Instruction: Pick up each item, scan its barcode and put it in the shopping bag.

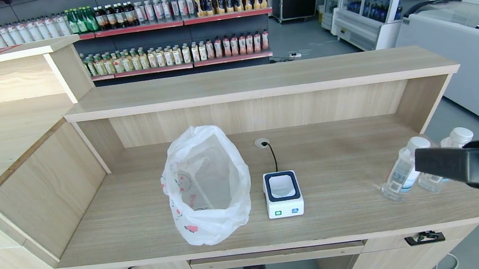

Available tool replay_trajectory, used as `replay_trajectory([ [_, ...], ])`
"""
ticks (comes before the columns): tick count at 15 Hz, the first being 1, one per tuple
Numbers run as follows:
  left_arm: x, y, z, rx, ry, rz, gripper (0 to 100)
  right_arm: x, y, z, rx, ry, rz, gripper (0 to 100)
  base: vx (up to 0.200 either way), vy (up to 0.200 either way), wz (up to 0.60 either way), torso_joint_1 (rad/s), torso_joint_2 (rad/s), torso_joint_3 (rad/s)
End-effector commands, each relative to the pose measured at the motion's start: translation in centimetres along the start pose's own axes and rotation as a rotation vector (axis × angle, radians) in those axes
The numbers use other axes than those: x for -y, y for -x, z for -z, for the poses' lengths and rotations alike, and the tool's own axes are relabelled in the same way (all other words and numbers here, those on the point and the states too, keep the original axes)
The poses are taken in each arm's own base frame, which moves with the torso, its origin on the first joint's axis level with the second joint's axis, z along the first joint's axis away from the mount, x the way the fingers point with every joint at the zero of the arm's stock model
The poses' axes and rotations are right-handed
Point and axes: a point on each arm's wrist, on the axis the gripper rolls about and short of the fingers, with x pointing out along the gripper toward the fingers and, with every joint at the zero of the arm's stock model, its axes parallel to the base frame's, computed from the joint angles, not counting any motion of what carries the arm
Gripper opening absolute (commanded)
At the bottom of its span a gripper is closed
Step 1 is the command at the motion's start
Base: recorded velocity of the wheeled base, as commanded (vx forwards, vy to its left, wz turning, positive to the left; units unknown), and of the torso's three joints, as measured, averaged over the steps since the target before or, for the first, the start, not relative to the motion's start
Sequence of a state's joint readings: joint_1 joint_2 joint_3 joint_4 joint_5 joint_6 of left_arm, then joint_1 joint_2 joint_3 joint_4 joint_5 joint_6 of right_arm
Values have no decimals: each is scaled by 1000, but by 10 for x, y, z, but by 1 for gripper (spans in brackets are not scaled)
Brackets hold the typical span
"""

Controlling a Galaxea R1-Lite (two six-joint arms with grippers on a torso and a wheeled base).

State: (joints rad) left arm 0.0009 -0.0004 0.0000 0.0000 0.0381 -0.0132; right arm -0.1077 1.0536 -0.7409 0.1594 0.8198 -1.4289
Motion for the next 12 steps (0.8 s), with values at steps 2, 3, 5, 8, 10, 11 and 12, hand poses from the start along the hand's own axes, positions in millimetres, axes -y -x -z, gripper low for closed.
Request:
replay_trajectory([
  [2, 0, 0, 0, 0, 1, -1, 100, 29, 24, 7, -344, -624, 83, 0, 0, 0, 0, 0, 0, 0],
  [3, 0, 0, 0, 0, 1, -1, 100, 37, 22, 17, -403, -784, 145, 0, 0, 0, 0, 0, 0, 0],
  [5, 0, 0, 0, 0, 1, -1, 100, 58, 11, 36, -385, -1046, 305, 0, 0, 0, 0, 0, 0, 0],
  [8, 0, 0, 0, 0, 1, -1, 100, 67, 4, 52, -448, -1193, 479, 0, 0, 0, 0, 0, 0, 0],
  [10, 0, 0, 0, 0, 1, -1, 100, 65, 2, 56, -501, -1176, 536, 0, 0, 0, 0, 0, 0, 0],
  [11, 0, 0, 0, 0, 1, -1, 100, 64, -1, 56, -479, -1157, 542, 0, 0, 0, 0, 0, 0, 0],
  [12, 0, 0, 0, 0, 1, -1, 100, 63, -5, 55, -446, -1131, 551, 0, 0, 0, 0, 0, 0, 0],
])
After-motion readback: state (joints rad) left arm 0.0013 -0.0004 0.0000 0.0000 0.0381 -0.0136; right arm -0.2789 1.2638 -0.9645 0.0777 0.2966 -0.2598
